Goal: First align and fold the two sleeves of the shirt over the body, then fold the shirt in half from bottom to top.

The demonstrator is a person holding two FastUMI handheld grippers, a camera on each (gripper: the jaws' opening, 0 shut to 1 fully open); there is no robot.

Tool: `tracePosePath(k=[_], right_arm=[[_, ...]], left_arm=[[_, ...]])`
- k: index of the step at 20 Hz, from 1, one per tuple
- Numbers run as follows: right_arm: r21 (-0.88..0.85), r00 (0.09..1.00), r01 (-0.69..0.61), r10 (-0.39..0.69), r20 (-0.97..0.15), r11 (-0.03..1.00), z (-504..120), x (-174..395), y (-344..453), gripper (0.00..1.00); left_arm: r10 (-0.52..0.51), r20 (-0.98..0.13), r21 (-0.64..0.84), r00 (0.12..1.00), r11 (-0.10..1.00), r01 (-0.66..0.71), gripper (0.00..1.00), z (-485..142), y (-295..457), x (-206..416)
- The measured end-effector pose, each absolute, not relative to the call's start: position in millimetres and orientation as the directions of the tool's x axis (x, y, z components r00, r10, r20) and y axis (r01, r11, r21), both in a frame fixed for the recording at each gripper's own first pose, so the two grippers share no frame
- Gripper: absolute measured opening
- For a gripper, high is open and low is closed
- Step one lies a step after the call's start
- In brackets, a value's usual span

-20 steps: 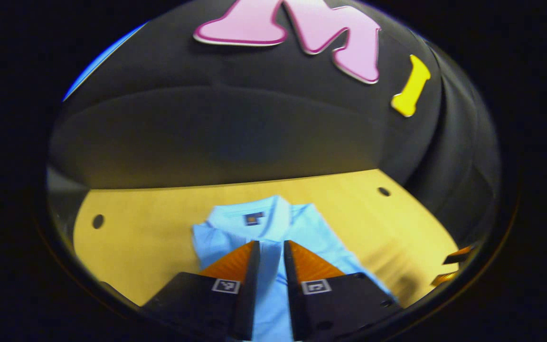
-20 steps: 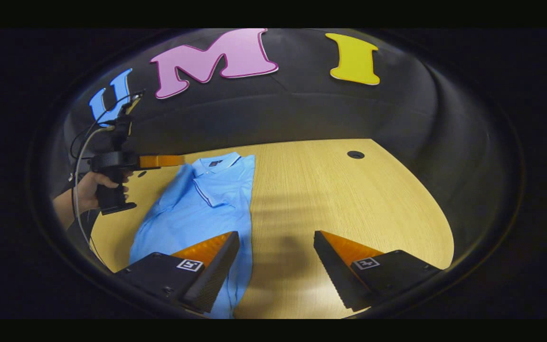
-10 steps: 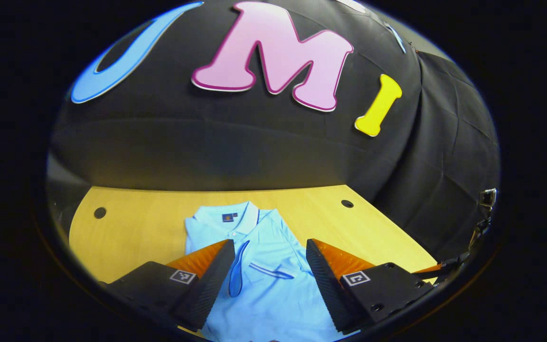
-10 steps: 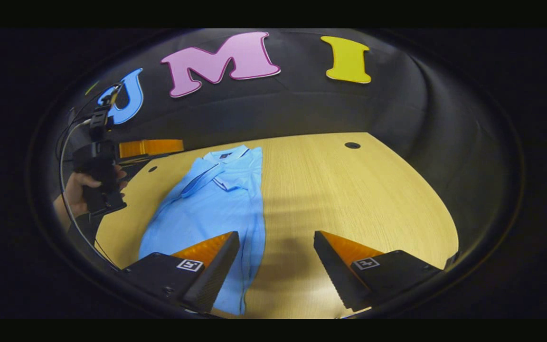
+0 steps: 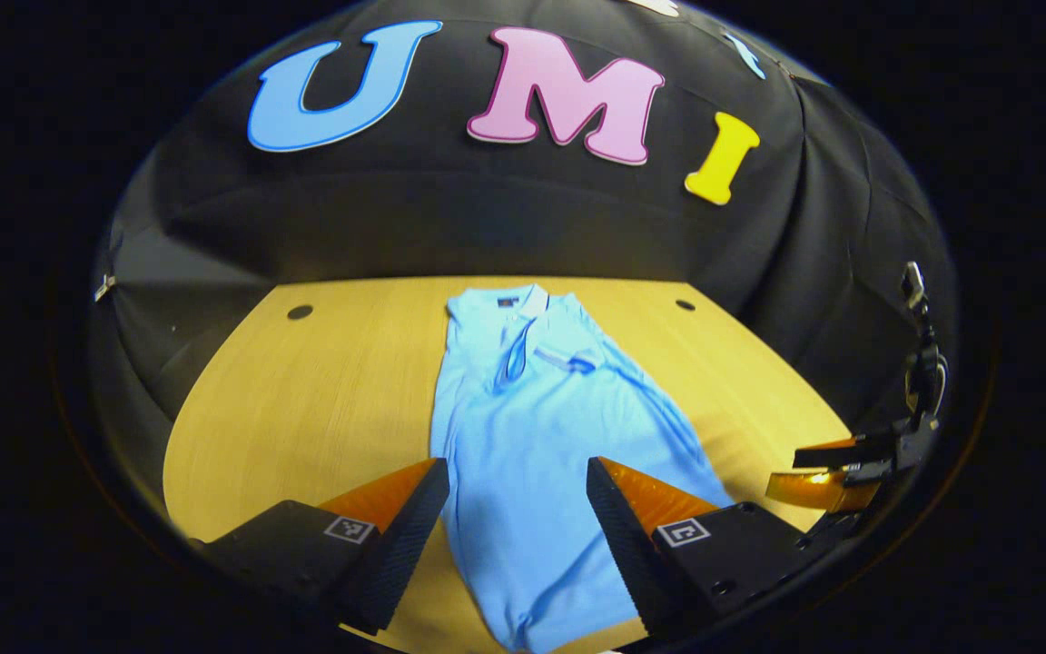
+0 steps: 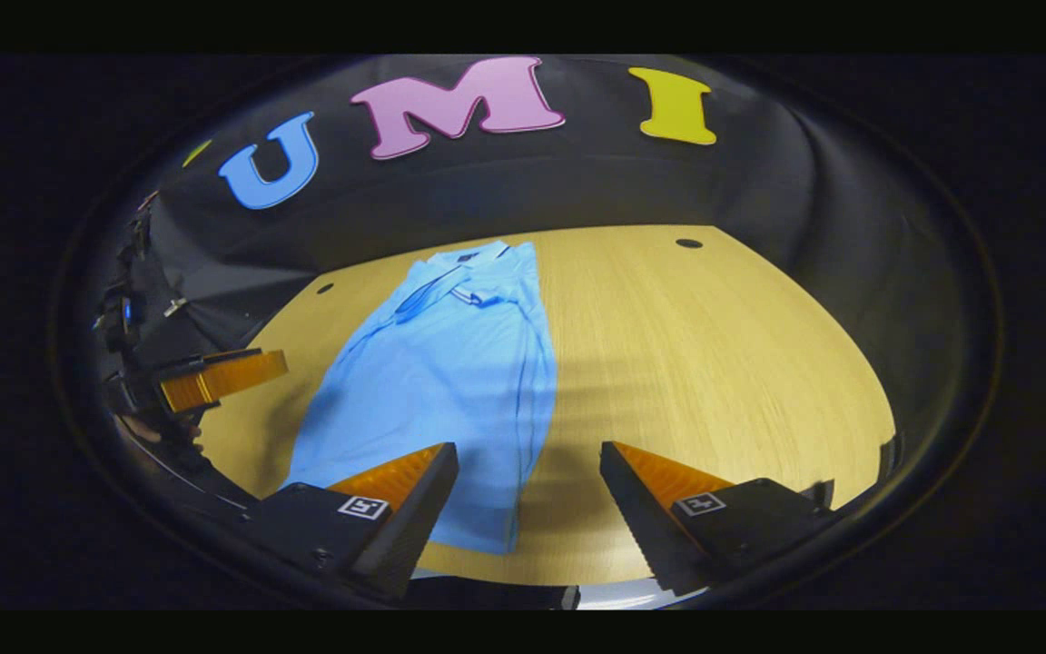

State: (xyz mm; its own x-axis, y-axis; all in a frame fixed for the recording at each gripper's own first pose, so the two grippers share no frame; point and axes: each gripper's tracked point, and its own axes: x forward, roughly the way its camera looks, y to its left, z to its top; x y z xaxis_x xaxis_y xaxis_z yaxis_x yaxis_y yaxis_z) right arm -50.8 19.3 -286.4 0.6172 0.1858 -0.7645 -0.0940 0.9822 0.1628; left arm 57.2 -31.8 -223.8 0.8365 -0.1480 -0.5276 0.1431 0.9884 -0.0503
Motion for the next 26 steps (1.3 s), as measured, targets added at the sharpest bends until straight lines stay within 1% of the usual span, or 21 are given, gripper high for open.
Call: tracePosePath(k=[5, 6, 8, 9, 10, 11, 12, 13, 14, 15, 16, 18, 19, 20, 21, 22, 23, 24, 25, 26], right_arm=[[0.179, 0.562, -0.07, 0.188, -0.806, 0.981, -320, -84, 30, 0.99], [0.18, 0.553, -0.062, 0.184, -0.813, 0.982, -326, -89, 31, 0.98], [0.177, 0.536, -0.055, 0.178, -0.825, 0.983, -336, -96, 33, 0.98], [0.17, 0.529, -0.057, 0.175, -0.83, 0.984, -341, -98, 35, 0.91], [0.153, 0.519, -0.063, 0.163, -0.839, 0.986, -344, -101, 34, 0.98], [0.132, 0.539, -0.072, 0.15, -0.829, 0.989, -342, -98, 33, 0.98], [0.116, 0.53, -0.081, 0.141, -0.836, 0.99, -346, -99, 32, 0.98], [0.099, 0.543, -0.091, 0.133, -0.829, 0.991, -346, -98, 32, 0.96], [0.08, 0.533, -0.111, 0.127, -0.836, 0.991, -346, -101, 32, 0.97], [0.054, 0.537, -0.133, 0.118, -0.835, 0.99, -345, -102, 32, 0.92], [0.027, 0.53, -0.152, 0.104, -0.841, 0.988, -348, -103, 33, 0.97], [0.026, 0.521, -0.159, 0.107, -0.847, 0.987, -349, -103, 38, 0.97], [0.028, 0.508, -0.149, 0.101, -0.855, 0.988, -350, -105, 39, 0.9], [0.031, 0.501, -0.146, 0.101, -0.86, 0.989, -349, -103, 40, 0.73], [0.037, 0.486, -0.145, 0.104, -0.868, 0.989, -350, -103, 41, 0.69], [0.049, 0.476, -0.152, 0.116, -0.872, 0.987, -349, -103, 44, 0.49], [0.063, 0.456, -0.181, 0.141, -0.879, 0.981, -349, -103, 48, 0.42], [0.072, 0.441, -0.205, 0.158, -0.883, 0.976, -350, -101, 49, 0.21], [0.083, 0.423, -0.223, 0.173, -0.89, 0.971, -350, -101, 49, 0.14], [0.102, 0.406, -0.236, 0.194, -0.893, 0.966, -349, -103, 51, 0.11]], left_arm=[[-0.095, -0.615, 0.009, 0.783, 0.992, 0.127, 0.97, -279, -29, 2], [-0.07, -0.629, 0.011, 0.774, 0.995, 0.099, 0.97, -288, -27, -5], [-0.055, -0.66, -0.021, 0.749, 0.998, 0.055, 0.98, -305, -26, -16], [-0.055, -0.674, -0.035, 0.737, 0.998, 0.043, 0.98, -314, -28, -20], [-0.056, -0.684, -0.039, 0.728, 0.998, 0.04, 0.98, -322, -31, -25], [-0.054, -0.693, -0.031, 0.719, 0.999, 0.044, 0.98, -329, -32, -29], [-0.039, -0.706, -0.007, 0.707, 0.999, 0.048, 0.98, -336, -32, -34], [-0.022, -0.701, 0.027, 0.712, 0.998, 0.058, 0.98, -337, -30, -33], [-0.022, -0.692, 0.038, 0.722, 0.997, 0.067, 0.99, -333, -33, -33], [-0.021, -0.693, 0.035, 0.721, 0.997, 0.062, 0.99, -337, -36, -31], [-0.018, -0.689, 0.018, 0.725, 0.999, 0.042, 0.99, -337, -37, -28], [-0.006, -0.686, 0.014, 0.727, 1.0, 0.022, 0.94, -338, -38, -28], [-0.02, -0.687, 0.014, 0.727, 0.999, 0.041, 0.91, -339, -44, -27], [-0.034, -0.689, 0.015, 0.724, 0.998, 0.061, 0.82, -340, -49, -27], [-0.046, -0.691, 0.016, 0.722, 0.997, 0.078, 0.67, -339, -54, -26], [-0.062, -0.693, 0.009, 0.719, 0.996, 0.094, 0.5, -340, -59, -26], [-0.07, -0.694, 0.003, 0.717, 0.995, 0.099, 0.46, -339, -63, -25], [-0.067, -0.696, 0.0, 0.714, 0.996, 0.093, 0.24, -340, -64, -23], [-0.065, -0.7, -0.004, 0.711, 0.996, 0.087, 0.18, -339, -65, -23], [-0.063, -0.705, -0.013, 0.706, 0.997, 0.076, 0.11, -339, -65, -22]])
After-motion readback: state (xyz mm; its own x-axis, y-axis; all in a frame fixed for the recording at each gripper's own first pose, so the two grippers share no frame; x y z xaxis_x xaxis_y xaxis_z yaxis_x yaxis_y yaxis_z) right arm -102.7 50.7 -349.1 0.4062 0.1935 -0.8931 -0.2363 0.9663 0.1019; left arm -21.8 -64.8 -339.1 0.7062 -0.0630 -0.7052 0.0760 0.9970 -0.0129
